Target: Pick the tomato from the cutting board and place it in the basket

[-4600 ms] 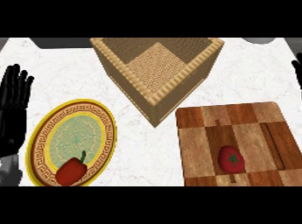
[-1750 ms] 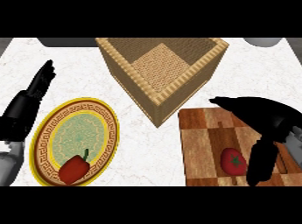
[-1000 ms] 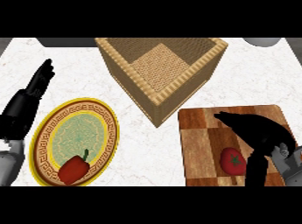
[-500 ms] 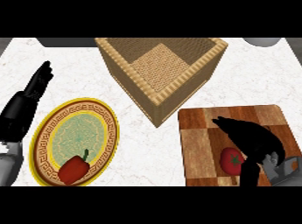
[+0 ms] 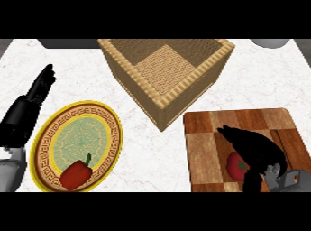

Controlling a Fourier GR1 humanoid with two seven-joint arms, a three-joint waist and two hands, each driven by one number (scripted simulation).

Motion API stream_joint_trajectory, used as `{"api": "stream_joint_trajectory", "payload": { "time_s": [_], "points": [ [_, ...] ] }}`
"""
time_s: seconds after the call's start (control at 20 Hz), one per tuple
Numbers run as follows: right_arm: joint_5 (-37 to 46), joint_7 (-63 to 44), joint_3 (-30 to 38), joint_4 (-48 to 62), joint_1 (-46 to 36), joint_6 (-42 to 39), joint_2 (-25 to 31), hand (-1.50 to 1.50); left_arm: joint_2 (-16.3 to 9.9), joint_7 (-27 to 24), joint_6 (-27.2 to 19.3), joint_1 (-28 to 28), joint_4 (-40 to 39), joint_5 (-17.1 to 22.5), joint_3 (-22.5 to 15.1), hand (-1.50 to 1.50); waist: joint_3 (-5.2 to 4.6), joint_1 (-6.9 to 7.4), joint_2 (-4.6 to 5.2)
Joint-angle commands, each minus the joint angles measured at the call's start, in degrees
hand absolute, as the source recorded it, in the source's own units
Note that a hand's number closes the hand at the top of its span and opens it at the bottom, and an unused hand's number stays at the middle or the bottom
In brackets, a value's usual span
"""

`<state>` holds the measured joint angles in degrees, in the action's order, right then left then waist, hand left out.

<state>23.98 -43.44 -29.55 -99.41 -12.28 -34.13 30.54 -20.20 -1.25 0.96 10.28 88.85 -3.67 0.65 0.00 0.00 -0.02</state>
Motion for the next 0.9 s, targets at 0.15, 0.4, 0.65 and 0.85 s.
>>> {"api": "stream_joint_trajectory", "payload": {
  "time_s": [0.15,0.4,0.65,0.85],
  "points": [
    [4.80,2.38,4.80,1.14,2.45,-4.09,-2.97,-1.50,1.46,2.23,1.66,2.53,0.26,-2.09,1.81,0.00,0.00,-0.05,0.00],
    [9.65,8.11,5.82,5.87,3.21,-2.60,-4.32,-1.50,1.31,6.11,3.70,2.78,4.08,-1.00,3.42,0.00,0.01,0.05,0.00],
    [12.04,12.66,7.88,9.85,4.55,-0.75,-5.72,1.50,2.87,-0.73,3.44,2.50,-2.42,-3.31,3.93,0.00,0.01,-0.06,0.07],
    [13.93,12.92,7.43,8.69,5.20,-0.88,-8.65,1.50,3.09,-0.99,4.12,1.18,-0.26,-3.18,4.99,0.00,0.01,0.01,0.03]
  ]
}}
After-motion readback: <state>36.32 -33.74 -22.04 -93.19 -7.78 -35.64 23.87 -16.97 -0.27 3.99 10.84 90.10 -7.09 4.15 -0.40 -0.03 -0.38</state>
